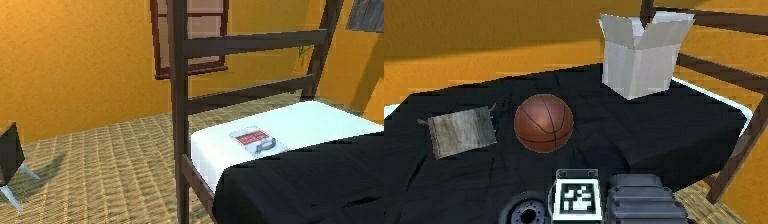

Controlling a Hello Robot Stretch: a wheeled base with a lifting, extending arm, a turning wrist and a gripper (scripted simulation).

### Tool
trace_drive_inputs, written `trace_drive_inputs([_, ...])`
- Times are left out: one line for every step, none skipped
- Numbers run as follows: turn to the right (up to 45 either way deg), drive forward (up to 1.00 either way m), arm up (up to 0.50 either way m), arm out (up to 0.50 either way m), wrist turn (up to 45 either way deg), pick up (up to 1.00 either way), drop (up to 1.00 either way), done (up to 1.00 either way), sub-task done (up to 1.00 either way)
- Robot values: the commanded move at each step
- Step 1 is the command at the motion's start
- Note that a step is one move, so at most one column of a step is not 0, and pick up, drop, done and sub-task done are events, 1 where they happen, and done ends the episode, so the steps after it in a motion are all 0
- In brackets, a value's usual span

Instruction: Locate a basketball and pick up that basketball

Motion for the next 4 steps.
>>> trace_drive_inputs([0.0, 0.0, 0.0, 0.28, 0.0, 0.0, 0.0, 0.0, 0.0])
trace_drive_inputs([0.0, 0.0, 0.0, 0.0, 45.0, 0.0, 0.0, 0.0, 0.0])
trace_drive_inputs([0.0, 0.0, 0.0, 0.0, 45.0, 0.0, 0.0, 0.0, 0.0])
trace_drive_inputs([0.0, 0.0, 0.0, 0.0, 45.0, 0.0, 0.0, 0.0, 0.0])
